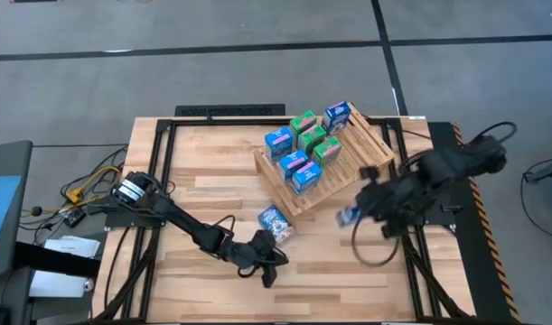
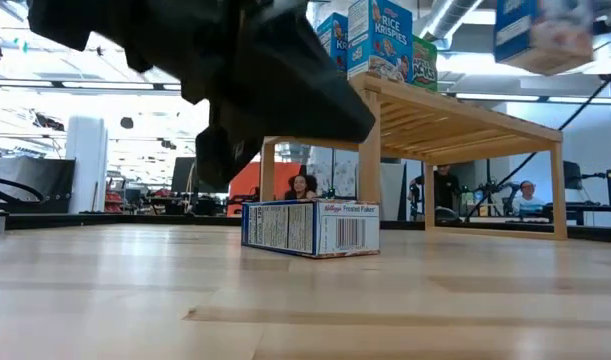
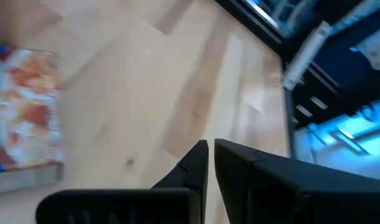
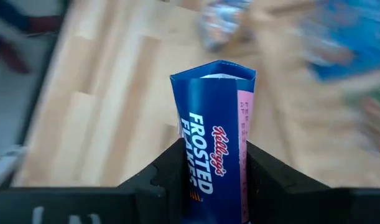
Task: Stack cereal on shelf
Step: Put the bottom blue cereal align with the other blue cereal box on the shelf
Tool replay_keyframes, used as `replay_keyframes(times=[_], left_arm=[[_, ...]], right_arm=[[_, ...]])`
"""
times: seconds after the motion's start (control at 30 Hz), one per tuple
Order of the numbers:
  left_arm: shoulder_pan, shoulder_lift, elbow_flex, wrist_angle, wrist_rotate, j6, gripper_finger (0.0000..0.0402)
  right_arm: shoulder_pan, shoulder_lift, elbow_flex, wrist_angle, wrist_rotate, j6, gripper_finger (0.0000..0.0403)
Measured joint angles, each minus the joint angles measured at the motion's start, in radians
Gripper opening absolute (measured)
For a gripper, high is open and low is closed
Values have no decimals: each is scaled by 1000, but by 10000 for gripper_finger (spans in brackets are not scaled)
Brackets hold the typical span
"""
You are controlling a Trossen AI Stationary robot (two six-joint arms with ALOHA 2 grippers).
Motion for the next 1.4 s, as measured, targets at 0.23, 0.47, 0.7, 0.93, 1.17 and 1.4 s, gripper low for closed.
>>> replay_keyframes(times=[0.23, 0.47, 0.7, 0.93, 1.17, 1.4], left_arm=[[43, -73, 0, -21, 115, 78, 17], [115, -154, 0, -52, 181, 175, 17], [192, -248, 0, -134, 171, 146, 17], [234, -303, 0, -134, 115, 195, 17], [257, -310, 0, -138, 113, 206, 17], [257, -310, 0, -152, 104, 230, 17]], right_arm=[[-135, -115, 0, -135, 117, -102, 149], [-338, -123, 0, -155, 119, -345, 148], [-558, -110, 0, -145, 118, -672, 148], [-736, -78, -1, -42, 93, -901, 148], [-840, -11, -1, -22, -43, -951, 150], [-866, 39, 3, 33, -46, -1025, 151]])
